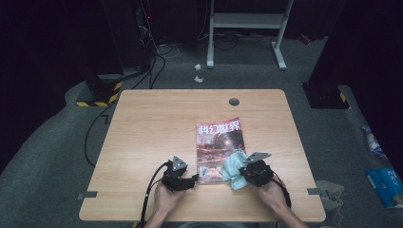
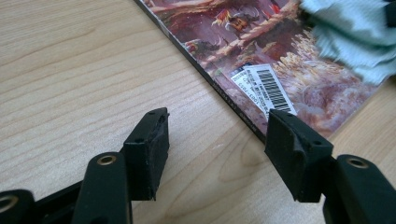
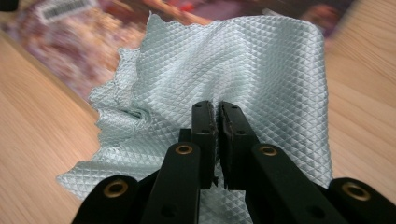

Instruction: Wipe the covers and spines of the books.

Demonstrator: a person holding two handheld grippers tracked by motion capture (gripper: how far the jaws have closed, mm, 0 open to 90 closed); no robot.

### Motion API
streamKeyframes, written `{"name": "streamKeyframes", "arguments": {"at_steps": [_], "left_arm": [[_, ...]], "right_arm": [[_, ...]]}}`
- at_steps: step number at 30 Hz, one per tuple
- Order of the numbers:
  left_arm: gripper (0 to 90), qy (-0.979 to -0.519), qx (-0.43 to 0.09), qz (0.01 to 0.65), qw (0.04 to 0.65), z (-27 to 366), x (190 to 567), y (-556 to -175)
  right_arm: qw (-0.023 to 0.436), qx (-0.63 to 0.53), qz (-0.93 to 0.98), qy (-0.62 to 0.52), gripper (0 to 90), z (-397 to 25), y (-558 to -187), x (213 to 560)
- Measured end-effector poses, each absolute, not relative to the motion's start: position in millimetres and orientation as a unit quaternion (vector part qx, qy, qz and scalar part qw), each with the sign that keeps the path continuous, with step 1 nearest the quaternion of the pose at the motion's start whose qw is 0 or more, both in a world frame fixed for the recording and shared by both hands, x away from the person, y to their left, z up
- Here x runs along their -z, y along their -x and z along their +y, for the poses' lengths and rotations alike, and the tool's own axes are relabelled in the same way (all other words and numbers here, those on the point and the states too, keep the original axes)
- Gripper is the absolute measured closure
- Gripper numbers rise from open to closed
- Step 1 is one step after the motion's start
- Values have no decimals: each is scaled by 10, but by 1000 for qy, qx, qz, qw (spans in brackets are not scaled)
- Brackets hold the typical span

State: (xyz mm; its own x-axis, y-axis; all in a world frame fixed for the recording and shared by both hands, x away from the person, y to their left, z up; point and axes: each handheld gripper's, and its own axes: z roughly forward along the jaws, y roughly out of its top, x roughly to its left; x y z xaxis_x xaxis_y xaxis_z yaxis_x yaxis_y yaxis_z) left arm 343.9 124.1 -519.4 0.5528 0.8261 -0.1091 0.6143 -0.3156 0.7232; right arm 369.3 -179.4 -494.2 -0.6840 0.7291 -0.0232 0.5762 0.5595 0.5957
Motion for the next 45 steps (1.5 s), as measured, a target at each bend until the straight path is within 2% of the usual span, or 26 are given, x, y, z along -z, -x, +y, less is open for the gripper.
{"name": "streamKeyframes", "arguments": {"at_steps": [3,5,7,16,23,28,37,40,45], "left_arm": [[406,-797,-140,454,374,1226,5195,-3442],[408,-797,-139,454,374,1225,5194,-3444],[418,-798,-139,453,373,1236,5191,-3448],[437,-794,-118,451,391,1218,5201,-3507],[436,-807,-112,438,380,1071,5176,-3592],[426,-803,-116,446,378,1156,5176,-3559],[431,-795,-129,461,374,1283,5179,-3559],[428,-793,-123,464,376,1289,5178,-3563],[411,-789,-117,465,383,1340,5172,-3568]], "right_arm": [[139,-284,867,-385,850,-1911,-3662,4936],[150,-279,869,-380,851,-1874,-3628,4938],[140,-282,873,-374,851,-1817,-3616,4939],[118,-295,890,-326,851,-1333,-3616,4968],[107,-302,900,-295,852,-964,-3597,4985],[106,-303,898,-302,852,-1054,-3583,4985],[122,-298,873,-366,852,-1720,-3525,4959],[125,-292,878,-358,851,-1656,-3525,4948],[111,-296,893,-319,852,-1264,-3527,4962]]}}
